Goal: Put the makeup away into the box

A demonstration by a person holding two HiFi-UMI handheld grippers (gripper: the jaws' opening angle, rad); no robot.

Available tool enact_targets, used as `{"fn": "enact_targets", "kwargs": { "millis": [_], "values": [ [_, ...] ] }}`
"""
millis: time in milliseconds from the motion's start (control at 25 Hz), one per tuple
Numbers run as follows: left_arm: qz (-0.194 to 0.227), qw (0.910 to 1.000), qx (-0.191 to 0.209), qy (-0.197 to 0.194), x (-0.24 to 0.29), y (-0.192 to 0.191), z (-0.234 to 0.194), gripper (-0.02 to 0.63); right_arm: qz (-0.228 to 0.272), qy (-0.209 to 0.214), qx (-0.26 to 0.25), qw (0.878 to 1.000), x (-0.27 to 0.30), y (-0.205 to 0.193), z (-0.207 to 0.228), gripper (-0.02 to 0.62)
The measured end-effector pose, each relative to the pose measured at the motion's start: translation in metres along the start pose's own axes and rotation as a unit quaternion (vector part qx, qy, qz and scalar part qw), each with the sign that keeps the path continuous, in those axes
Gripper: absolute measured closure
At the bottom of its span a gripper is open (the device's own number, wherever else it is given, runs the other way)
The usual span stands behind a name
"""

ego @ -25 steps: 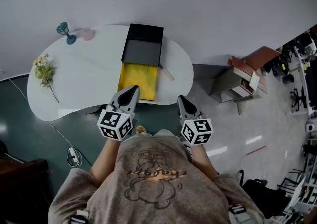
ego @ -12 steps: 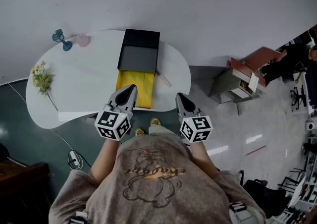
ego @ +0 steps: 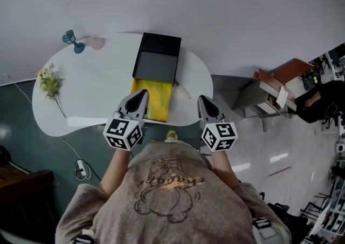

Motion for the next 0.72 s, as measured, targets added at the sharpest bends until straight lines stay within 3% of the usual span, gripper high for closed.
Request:
{"fn": "enact_targets", "kwargs": {
  "millis": [400, 720],
  "values": [
    [0.003, 0.9999, -0.003, 0.013, 0.008, 0.000, 0.002, 0.584, 0.017, 0.016, -0.010, 1.000, 0.007, 0.010, 0.018, 0.591],
    [-0.002, 0.9999, -0.008, 0.010, 0.014, -0.002, 0.008, 0.584, 0.020, 0.032, -0.011, 0.999, 0.011, 0.011, 0.020, 0.539]
  ]
}}
Point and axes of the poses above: the fingertips, and each gripper's own axes: x forward along the fingers, z to its right, y out of its top, the point moved 9 cm from there along -x, backward along the fingers, and after that the axes turned 4 degrees about z, right-handed, at the moved point
